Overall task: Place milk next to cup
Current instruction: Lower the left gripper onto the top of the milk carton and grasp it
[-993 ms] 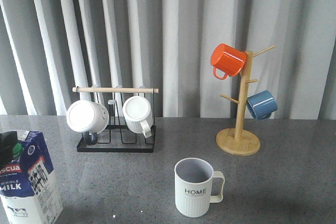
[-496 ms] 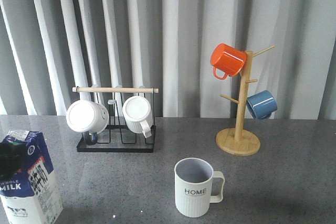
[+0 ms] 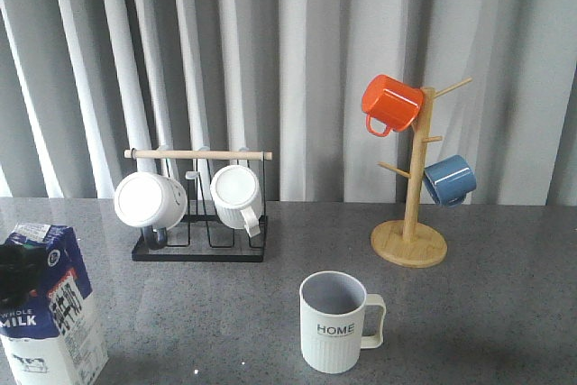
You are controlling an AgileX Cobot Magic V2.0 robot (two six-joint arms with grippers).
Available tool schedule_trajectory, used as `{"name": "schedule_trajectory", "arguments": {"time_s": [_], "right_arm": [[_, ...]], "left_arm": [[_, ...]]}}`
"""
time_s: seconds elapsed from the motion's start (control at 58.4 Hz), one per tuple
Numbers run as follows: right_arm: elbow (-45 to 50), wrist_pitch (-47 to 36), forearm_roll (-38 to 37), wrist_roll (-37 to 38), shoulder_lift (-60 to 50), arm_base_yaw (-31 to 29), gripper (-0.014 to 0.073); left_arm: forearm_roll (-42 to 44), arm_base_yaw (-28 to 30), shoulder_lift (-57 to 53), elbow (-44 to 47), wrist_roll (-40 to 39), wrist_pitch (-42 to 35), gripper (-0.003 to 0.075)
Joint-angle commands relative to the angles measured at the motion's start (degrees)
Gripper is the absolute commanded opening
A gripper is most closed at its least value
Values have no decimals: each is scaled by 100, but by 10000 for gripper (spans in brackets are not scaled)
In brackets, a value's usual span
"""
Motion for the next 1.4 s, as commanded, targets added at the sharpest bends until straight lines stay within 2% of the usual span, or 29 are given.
{"name": "schedule_trajectory", "arguments": {"time_s": [0.0,0.325,0.599,1.386], "right_arm": [[-180,-186,2,-29,-106,-44,-9],[-180,-186,2,-29,-106,-44,-9],[-180,-186,2,-29,-106,-44,-9],[-180,-186,2,-29,-106,-44,-9]], "left_arm": [[-78,-6,-104,-203,-43,-420,627],[-61,-18,-104,-203,-29,-420,603],[-48,-342,-104,-203,311,-424,594],[-15,-342,162,-203,50,-584,594]]}}
